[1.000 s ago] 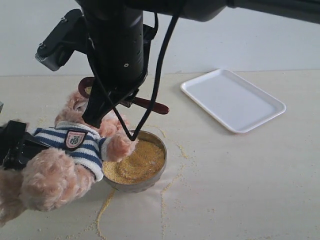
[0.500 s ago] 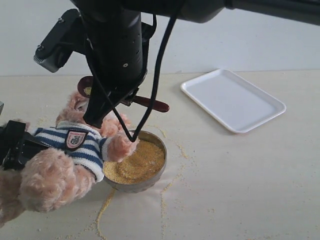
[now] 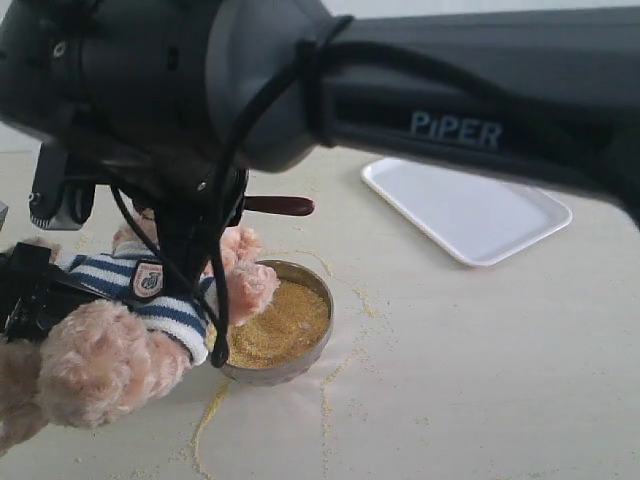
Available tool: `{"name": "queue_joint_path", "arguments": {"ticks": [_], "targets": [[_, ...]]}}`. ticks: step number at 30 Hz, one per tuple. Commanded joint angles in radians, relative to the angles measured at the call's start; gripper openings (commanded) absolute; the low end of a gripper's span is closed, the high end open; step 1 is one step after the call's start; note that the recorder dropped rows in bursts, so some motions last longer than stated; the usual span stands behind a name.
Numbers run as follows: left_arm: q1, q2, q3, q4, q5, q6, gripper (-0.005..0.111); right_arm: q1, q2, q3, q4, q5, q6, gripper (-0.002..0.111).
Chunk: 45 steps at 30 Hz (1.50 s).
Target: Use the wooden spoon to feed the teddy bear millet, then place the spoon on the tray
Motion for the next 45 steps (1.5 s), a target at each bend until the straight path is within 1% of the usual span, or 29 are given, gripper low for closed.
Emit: {"name": "queue_joint_path", "arguments": {"ticks": [1,4,8,21,25,28,31,36,39,42,45], "targets": [[-0.006,-0.006,0.004,-0.011,0.028,0.013,0.005,0.029,0.018,-0.007,-0.084,0.001,0.040,0.000],[-0.006,-0.006,0.004,-0.011,0.024,0.013,0.005,0.054,0.020,-0.007,-0.130,0.001,0.050,0.000],[-0.006,-0.006,0.004,-0.011,0.024,0.013,0.005,0.090,0.020,-0.007,-0.261,0.001,0.129,0.000],[-0.005,-0.006,0.004,-0.009,0.025,0.020,0.005,0.099,0.020,-0.007,-0.240,0.001,0.147,0.000],[0.009,-0.006,-0.001,-0.017,0.043,0.031,0.005,0.099,0.015,-0.007,-0.287,0.001,0.243,0.000],[0.015,-0.006,-0.001,-0.019,0.033,0.031,0.005,0.099,0.019,-0.004,-0.288,0.001,0.241,0.000],[0.015,-0.006,-0.001,-0.019,0.026,0.031,0.005,0.099,0.019,0.045,-0.293,0.001,0.222,0.000],[0.015,-0.006,-0.007,-0.015,0.022,0.038,0.005,0.097,0.003,0.133,-0.298,0.001,0.252,0.000],[0.015,-0.006,-0.007,-0.022,0.022,0.043,0.005,0.106,-0.006,0.146,-0.321,0.001,0.302,0.000],[0.015,-0.006,-0.007,-0.020,0.022,0.050,0.005,0.106,-0.011,0.146,-0.339,0.001,0.274,0.000],[0.015,-0.006,-0.007,-0.026,0.018,0.050,0.005,0.110,-0.025,0.146,-0.346,0.001,0.301,0.000]]}}
